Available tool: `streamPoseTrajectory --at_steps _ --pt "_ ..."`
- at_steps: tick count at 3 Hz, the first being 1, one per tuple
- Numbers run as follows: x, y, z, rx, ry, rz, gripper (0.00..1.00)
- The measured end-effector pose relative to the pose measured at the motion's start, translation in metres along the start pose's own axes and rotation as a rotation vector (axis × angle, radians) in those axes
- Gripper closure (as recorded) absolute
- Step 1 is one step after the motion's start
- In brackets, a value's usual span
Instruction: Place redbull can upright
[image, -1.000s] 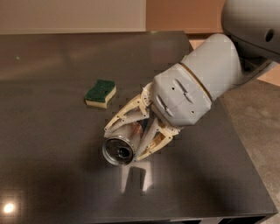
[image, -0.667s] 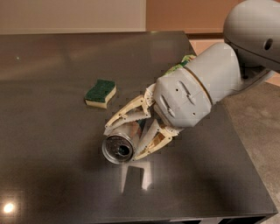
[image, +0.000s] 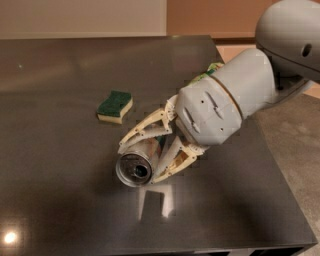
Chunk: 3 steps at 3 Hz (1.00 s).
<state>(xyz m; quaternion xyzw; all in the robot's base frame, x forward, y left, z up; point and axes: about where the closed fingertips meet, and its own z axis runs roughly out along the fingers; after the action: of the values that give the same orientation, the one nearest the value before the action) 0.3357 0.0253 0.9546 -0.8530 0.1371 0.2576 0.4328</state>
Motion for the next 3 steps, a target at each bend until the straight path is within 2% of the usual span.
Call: streamPoseTrajectory --at_steps 1,3 --pt "-0.005 -0.003 -0.004 0.002 -0.041 0.024 1.0" --pt "-0.015 -0.002 0.0 -0.023 -0.192 0.082 1.0"
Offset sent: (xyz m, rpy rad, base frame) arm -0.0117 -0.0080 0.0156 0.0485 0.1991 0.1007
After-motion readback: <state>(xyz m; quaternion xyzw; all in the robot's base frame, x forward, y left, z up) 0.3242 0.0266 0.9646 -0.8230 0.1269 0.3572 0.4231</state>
